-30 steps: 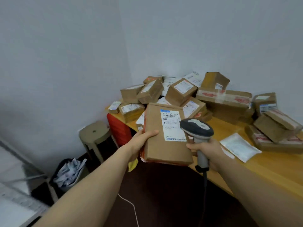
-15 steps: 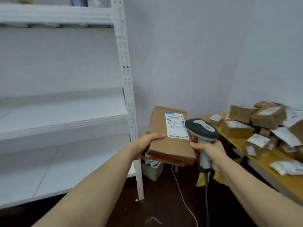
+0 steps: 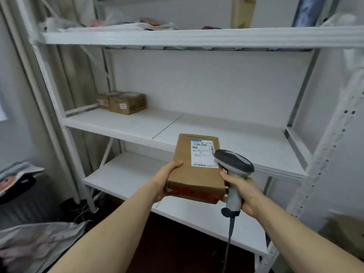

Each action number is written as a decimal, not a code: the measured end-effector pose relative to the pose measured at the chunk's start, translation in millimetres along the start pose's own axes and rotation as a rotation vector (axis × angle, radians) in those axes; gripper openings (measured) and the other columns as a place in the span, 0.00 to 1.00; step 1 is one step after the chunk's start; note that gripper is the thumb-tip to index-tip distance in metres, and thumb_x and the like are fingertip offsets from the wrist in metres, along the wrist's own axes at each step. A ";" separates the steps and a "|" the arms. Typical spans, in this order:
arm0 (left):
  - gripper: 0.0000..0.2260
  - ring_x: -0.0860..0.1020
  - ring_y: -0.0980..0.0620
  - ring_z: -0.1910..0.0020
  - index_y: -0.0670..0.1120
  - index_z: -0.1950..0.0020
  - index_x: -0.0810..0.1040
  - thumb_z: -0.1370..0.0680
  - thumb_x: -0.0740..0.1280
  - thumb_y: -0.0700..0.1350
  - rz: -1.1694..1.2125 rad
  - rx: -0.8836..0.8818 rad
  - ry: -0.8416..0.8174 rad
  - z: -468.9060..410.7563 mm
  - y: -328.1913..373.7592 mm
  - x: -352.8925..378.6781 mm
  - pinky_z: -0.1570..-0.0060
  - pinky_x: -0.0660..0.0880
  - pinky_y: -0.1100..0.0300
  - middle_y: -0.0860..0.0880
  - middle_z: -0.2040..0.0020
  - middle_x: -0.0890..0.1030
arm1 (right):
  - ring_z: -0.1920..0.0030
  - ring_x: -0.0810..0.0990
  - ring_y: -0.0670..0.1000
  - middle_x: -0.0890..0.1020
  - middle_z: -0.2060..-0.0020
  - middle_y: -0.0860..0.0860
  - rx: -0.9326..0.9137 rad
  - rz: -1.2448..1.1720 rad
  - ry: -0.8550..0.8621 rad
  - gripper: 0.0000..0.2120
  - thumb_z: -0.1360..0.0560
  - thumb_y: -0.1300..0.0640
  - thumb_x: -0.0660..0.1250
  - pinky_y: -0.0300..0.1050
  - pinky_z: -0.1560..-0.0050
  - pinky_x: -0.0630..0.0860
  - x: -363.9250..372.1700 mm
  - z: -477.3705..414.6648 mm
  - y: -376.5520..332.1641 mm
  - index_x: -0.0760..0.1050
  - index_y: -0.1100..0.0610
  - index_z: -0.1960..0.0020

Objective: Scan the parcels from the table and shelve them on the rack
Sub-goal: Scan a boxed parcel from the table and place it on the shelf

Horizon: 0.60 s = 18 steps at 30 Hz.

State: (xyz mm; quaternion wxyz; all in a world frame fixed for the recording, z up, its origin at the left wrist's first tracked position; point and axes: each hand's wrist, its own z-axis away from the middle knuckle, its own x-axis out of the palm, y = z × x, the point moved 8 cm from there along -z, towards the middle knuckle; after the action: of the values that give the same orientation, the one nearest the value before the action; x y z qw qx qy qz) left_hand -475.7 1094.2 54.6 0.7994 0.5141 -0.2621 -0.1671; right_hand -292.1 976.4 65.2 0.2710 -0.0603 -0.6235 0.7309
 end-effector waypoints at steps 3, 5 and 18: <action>0.15 0.81 0.49 0.60 0.46 0.45 0.78 0.25 0.65 0.55 0.016 0.055 0.086 -9.7 25.8 -60.0 0.54 0.77 0.53 0.46 0.56 0.84 | 0.58 0.83 0.58 0.86 0.55 0.58 -0.010 0.003 -0.034 0.17 0.33 0.59 0.77 0.57 0.53 0.81 56.8 -44.0 3.0 0.80 0.60 0.46; 0.13 0.78 0.49 0.60 0.47 0.47 0.78 0.27 0.67 0.53 -0.039 0.060 0.198 -19.4 43.9 -100.0 0.48 0.74 0.50 0.48 0.61 0.82 | 0.55 0.83 0.60 0.86 0.53 0.58 -0.018 -0.004 -0.046 0.16 0.32 0.60 0.77 0.57 0.51 0.81 91.9 -74.5 3.0 0.80 0.59 0.46; 0.18 0.76 0.49 0.50 0.58 0.53 0.83 0.43 0.76 0.52 -0.016 0.107 0.289 -129.8 165.3 -284.9 0.52 0.77 0.55 0.45 0.47 0.73 | 0.56 0.83 0.60 0.85 0.54 0.59 0.013 0.006 -0.125 0.16 0.33 0.58 0.78 0.54 0.55 0.81 283.5 -291.7 -12.4 0.80 0.60 0.47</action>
State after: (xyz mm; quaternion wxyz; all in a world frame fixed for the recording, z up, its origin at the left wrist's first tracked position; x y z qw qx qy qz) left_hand -629.3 1411.0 91.2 0.7988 0.5768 -0.1489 -0.0833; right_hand -403.6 1367.3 84.9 0.2295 -0.0147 -0.6345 0.7380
